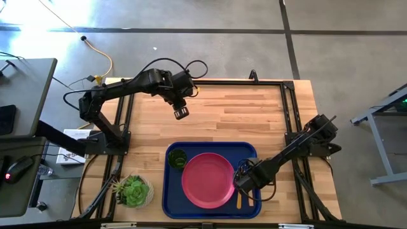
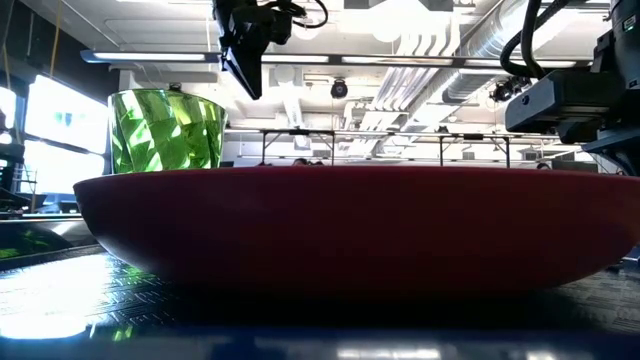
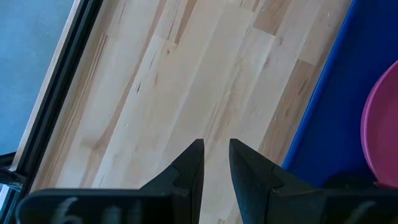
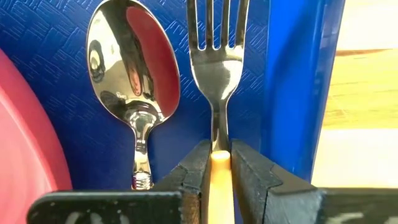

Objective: Pick and place plate/cup/fork/spoon on tray
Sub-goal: Put the orange fork on the blue serving tray to the right side of the yellow spoon

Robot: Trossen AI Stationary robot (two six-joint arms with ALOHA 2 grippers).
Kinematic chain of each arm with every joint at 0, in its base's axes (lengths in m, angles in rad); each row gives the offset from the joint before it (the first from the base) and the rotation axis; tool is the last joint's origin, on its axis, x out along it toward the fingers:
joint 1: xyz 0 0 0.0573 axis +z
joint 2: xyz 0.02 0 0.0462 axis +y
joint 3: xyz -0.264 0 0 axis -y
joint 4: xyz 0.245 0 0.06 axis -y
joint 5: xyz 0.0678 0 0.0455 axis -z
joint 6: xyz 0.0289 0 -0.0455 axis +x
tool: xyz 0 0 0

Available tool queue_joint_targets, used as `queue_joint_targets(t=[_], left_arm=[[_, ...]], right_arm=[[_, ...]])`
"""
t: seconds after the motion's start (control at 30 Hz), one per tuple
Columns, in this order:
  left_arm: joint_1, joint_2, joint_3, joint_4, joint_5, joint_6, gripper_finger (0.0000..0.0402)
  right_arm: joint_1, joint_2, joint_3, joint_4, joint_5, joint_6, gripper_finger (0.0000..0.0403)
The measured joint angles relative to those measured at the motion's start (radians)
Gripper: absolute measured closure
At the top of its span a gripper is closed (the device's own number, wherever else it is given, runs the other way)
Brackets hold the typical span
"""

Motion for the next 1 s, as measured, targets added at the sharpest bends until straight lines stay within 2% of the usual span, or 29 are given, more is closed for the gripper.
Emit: queue_joint_targets(t=[0.63, 1.0], left_arm=[[0.000, 0.000, 0.000, 0.000, 0.000, 0.000, 0.0337], [0.000, 0.000, 0.000, 0.000, 0.000, 0.000, 0.0337]], right_arm=[[0.000, 0.000, 0.000, 0.004, 0.019, 0.021, 0.0350], [-0.002, -0.004, 0.001, 0.033, -0.006, 0.025, 0.0349]])
